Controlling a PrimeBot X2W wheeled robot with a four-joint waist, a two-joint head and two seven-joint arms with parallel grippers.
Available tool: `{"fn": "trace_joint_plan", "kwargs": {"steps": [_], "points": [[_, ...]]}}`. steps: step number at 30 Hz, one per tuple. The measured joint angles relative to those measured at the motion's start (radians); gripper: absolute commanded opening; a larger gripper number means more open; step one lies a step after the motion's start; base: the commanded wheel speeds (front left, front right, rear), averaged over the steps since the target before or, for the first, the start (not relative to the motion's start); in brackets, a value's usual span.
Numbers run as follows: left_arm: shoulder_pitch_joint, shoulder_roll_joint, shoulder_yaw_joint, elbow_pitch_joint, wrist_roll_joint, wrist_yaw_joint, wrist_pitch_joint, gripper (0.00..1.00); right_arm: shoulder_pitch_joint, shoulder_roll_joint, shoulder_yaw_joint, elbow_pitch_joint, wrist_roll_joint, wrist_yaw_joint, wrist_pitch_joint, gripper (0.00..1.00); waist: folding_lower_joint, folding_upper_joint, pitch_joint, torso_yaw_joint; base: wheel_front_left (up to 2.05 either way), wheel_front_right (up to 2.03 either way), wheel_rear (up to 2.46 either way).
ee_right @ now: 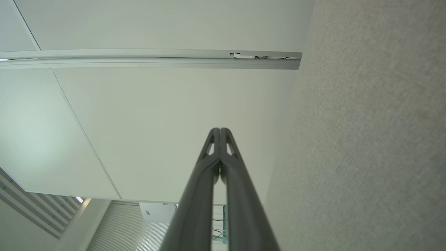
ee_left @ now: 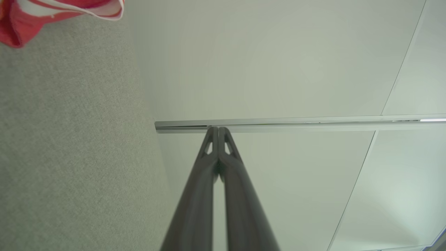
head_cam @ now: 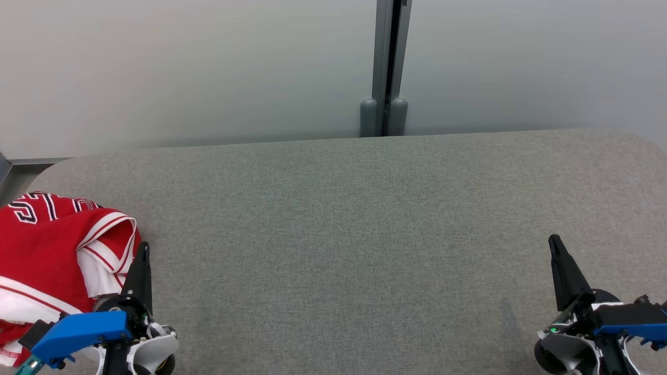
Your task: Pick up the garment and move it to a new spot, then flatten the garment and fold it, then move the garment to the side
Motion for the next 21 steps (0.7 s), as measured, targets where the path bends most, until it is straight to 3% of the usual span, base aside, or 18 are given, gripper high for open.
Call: {"fn": "trace_joint_plan", "kwargs": {"steps": [7,8,21], "points": [[0.000,0.000,0.000,0.000,0.000,0.000,0.000,0.00,0.000,0.000,0.000,0.000,0.000,0.000,0.000,0.00,0.0000,0.0000,0.000,0.000,0.00,0.00,0.00],[0.000,0.000,0.000,0.000,0.000,0.000,0.000,1.00,0.000,0.000,0.000,0.000,0.000,0.000,0.000,1.00,0.0000,0.0000,0.000,0.000,0.00,0.00,0.00],[0.028,-0.007,-0.024,0.049,0.057,0.001,-0.044,1.00,0.017,-0.008,0.024,0.024,-0.035,-0.002,-0.039,1.00,0.0000,0.0000,0.003,0.001,0.00,0.00,0.00]]}}
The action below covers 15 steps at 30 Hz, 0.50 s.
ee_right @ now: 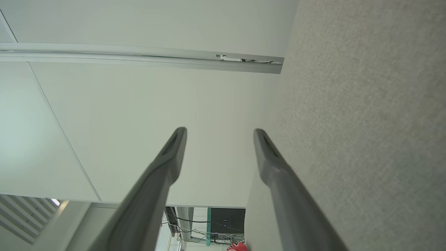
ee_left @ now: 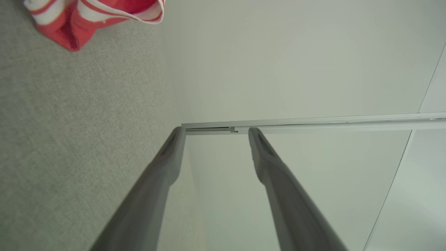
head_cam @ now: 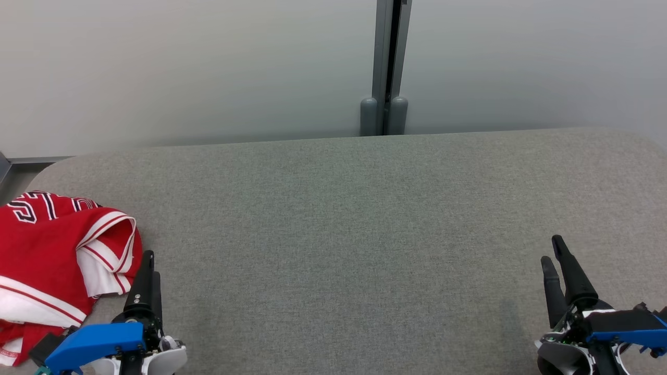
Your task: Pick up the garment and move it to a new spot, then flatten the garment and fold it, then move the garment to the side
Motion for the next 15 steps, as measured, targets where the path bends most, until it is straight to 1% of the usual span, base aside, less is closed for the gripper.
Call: {"fn": "trace_joint_plan", "kwargs": {"steps": [6,10,15], "points": [[-0.015,0.000,0.002,0.013,0.120,0.000,-0.029,1.00,-0.005,-0.028,0.036,0.009,-0.078,0.000,-0.032,1.00,0.0000,0.0000,0.003,0.000,0.00,0.00,0.00],[-0.027,0.000,0.002,0.023,0.205,0.001,-0.046,1.00,-0.019,-0.035,0.046,0.018,-0.152,0.000,-0.049,1.00,0.0000,0.0000,0.005,0.000,0.00,0.00,0.00],[-0.032,0.000,-0.009,0.033,0.313,0.013,-0.065,1.00,-0.024,-0.039,0.056,0.036,-0.251,0.000,-0.070,1.00,0.0000,0.0000,0.005,0.001,0.00,0.00,0.00]]}}
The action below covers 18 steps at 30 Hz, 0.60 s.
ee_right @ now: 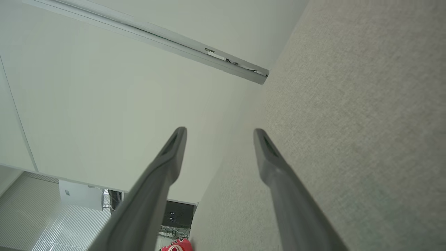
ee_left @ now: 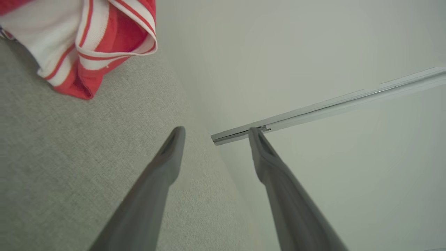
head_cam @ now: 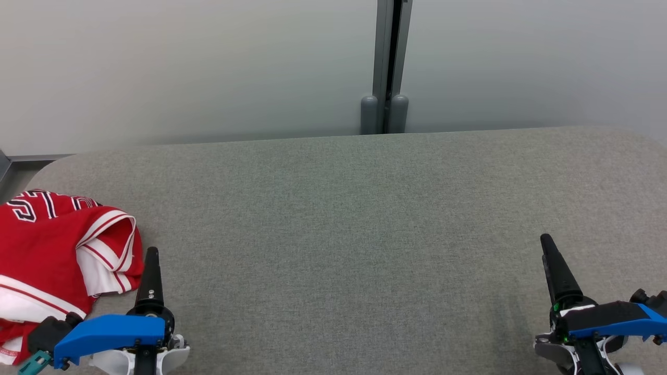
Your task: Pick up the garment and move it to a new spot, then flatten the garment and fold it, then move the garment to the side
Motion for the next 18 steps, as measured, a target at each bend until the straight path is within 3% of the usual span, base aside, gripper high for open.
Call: {"fn": "trace_joint_plan", "kwargs": {"steps": [18], "points": [[-0.002,0.001,-0.059,0.042,0.342,0.037,-0.070,1.00,-0.014,-0.016,0.027,0.078,-0.330,0.000,-0.070,1.00,0.0000,0.0000,0.000,0.011,0.00,0.00,0.00]]}}
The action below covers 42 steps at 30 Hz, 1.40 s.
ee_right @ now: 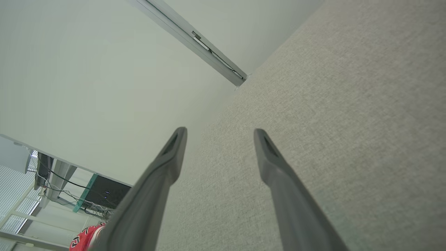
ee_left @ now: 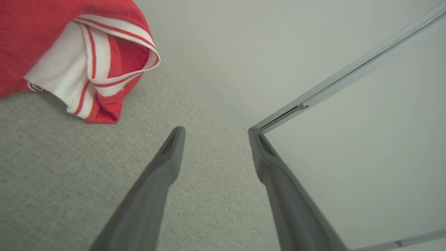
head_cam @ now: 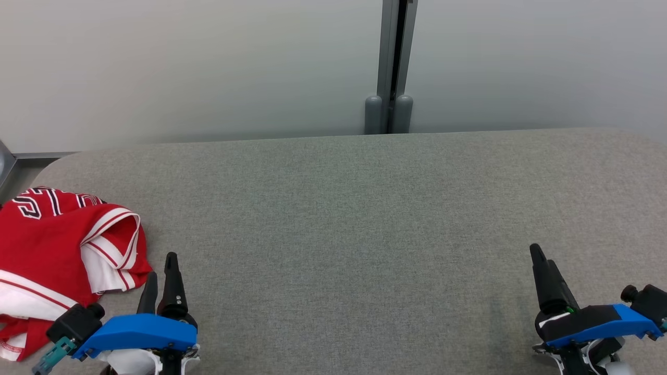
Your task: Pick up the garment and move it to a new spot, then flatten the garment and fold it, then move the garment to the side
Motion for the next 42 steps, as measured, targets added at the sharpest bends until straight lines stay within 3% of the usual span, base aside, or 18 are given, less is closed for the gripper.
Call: {"fn": "trace_joint_plan", "kwargs": {"steps": [21,42], "points": [[-0.015,0.001,-0.040,0.043,0.303,0.034,-0.062,1.00,0.000,-0.009,0.016,0.049,-0.309,0.000,-0.063,1.00,0.0000,0.0000,0.007,0.006,0.00,0.00,0.00],[-0.017,0.002,-0.074,0.107,0.534,0.078,-0.115,1.00,-0.001,-0.012,0.021,0.097,-0.549,0.000,-0.117,1.00,0.0000,0.0000,0.006,0.011,0.00,0.00,0.00]]}}
